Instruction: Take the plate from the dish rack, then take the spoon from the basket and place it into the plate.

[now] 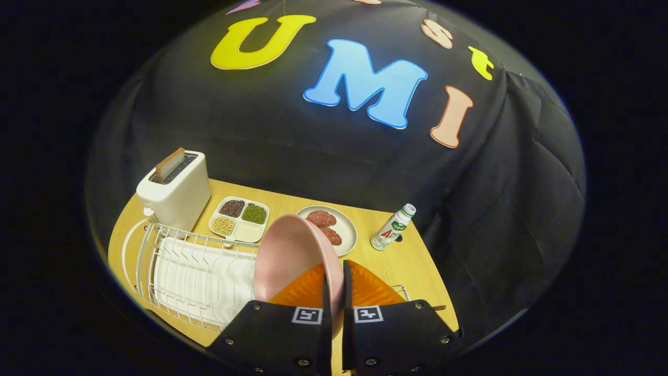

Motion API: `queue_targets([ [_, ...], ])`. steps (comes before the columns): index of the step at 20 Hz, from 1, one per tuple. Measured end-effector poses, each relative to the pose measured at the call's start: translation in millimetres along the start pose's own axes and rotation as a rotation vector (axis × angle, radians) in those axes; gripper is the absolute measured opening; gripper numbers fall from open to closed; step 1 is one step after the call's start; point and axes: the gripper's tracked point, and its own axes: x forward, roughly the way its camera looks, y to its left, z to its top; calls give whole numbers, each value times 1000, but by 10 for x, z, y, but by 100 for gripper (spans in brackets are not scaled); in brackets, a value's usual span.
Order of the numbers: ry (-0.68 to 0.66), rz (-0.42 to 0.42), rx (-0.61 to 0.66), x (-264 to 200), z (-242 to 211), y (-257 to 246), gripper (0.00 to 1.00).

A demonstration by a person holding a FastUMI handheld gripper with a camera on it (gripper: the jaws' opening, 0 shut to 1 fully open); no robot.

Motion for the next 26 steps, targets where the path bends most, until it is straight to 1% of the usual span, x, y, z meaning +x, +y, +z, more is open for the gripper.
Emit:
queue_targets([
  [3,-3,29,65,-175,-77,-325,8],
  [7,27,76,168,-357,-275,-714,8],
  [13,45,85,239,-505,-644,-1301,8],
  [15,55,101,266,-566,-781,-1441,8],
  [17,63,135,291,-620,-928,-1540,8],
  [21,79,229,315,-691,-1273,-1653,8],
  [26,158,283,344,-701,-1834,-1776,8],
])
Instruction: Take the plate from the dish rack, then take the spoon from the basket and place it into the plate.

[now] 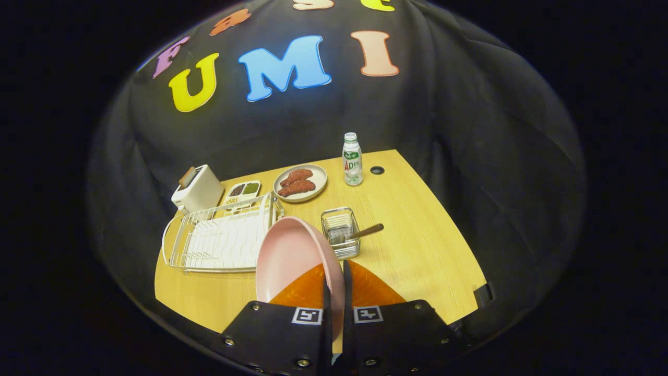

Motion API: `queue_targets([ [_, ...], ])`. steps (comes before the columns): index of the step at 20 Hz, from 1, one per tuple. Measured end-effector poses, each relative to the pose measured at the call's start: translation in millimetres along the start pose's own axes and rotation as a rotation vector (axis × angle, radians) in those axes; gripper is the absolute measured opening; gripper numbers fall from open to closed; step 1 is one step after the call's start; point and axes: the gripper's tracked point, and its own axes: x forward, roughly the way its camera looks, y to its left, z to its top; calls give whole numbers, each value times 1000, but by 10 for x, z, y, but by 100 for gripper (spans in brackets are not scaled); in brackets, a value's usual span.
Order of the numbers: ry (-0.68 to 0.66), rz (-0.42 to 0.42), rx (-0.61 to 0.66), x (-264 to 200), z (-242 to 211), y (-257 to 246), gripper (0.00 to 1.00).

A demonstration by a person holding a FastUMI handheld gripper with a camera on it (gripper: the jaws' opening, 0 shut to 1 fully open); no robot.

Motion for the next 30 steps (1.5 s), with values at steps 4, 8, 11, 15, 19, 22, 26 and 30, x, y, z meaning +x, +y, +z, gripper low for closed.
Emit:
queue_targets([
  [4,80,54,47,160,-363,-40,8],
  [8,138,125,82,436,-667,65,8],
  [11,165,188,106,589,-860,176,8],
  [15,226,228,122,852,-1077,318,8],
  [19,267,280,104,978,-1225,528,8],
  [22,303,320,114,1088,-1345,674,8],
  [26,329,350,129,1218,-1444,725,8],
  [30,343,371,135,1286,-1490,717,10],
])
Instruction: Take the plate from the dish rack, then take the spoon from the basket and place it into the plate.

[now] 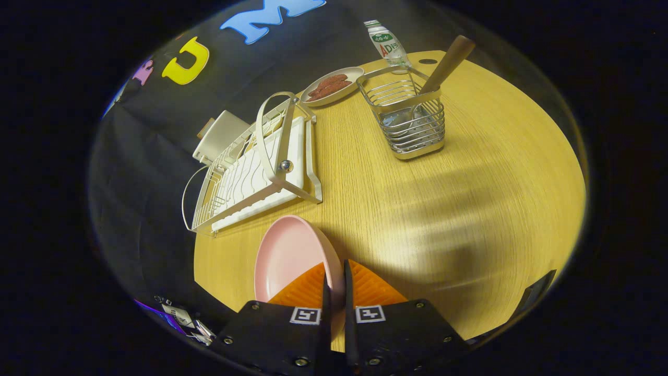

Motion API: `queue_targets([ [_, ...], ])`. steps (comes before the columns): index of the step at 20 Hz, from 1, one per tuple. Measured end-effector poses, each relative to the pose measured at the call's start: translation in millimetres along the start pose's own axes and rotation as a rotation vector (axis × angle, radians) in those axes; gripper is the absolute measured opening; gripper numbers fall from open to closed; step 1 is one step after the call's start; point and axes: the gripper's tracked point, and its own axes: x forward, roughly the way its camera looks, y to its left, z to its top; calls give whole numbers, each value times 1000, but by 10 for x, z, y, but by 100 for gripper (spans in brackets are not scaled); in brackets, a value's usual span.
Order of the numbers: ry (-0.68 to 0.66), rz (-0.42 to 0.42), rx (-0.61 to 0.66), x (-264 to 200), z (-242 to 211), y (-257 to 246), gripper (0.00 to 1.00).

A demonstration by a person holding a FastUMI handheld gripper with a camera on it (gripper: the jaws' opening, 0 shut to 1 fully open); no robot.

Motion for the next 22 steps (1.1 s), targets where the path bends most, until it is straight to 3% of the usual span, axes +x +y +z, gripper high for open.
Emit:
queue_targets([
  [3,-17,-5,-11,-16,88,-39,13],
  [6,-68,-25,-31,-35,171,-65,25],
  [7,-108,-45,-66,-122,254,-91,25],
  [12,-379,-189,-302,-720,711,-204,26],
  [16,-506,-211,-380,-1065,946,-154,26],
  [20,-803,-321,-453,-1663,1450,-266,26],
  [22,-913,-308,-508,-1828,1586,-234,25],
])
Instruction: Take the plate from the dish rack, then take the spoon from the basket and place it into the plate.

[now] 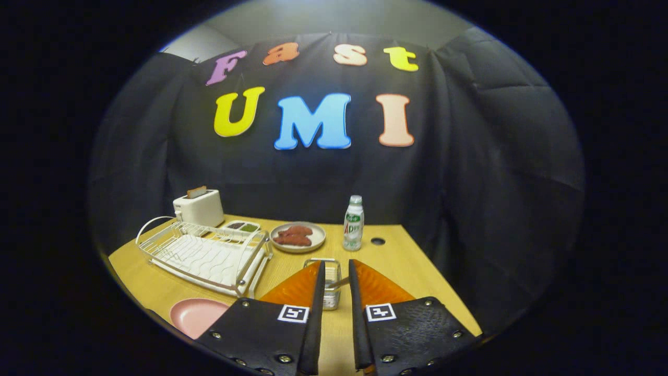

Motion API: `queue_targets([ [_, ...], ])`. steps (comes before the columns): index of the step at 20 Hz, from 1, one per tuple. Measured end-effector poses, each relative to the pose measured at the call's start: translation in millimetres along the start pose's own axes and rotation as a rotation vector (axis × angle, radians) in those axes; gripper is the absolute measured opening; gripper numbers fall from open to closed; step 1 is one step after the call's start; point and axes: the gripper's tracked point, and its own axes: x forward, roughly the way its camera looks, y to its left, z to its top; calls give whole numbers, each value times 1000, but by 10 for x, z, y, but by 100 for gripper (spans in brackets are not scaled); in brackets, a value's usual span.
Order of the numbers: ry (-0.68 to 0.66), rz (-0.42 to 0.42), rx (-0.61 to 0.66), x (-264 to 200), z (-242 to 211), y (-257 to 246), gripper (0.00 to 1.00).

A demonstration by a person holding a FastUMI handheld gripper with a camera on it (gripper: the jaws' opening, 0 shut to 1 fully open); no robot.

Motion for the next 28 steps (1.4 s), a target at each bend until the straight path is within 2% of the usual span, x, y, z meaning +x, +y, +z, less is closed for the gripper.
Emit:
queue_targets([
  [1,-21,51,24,7,13,54,26],
  [2,-23,79,51,-6,-11,69,42],
  [4,-38,63,80,104,-69,-84,76],
  [11,-6,54,171,628,-527,-326,76],
  [15,5,64,198,944,-727,-290,76],
  [17,3,69,217,1057,-755,-277,62],
  [19,-7,69,236,1167,-764,-243,59],
  [20,-14,86,240,1139,-735,-215,36],
  [21,-11,112,237,1133,-723,-160,32],
  [23,-2,145,263,1109,-695,-65,32],
  [24,12,158,279,1118,-712,-16,15],
  [27,15,155,261,1110,-669,0,14],
  [28,31,162,243,1104,-635,30,7],
])
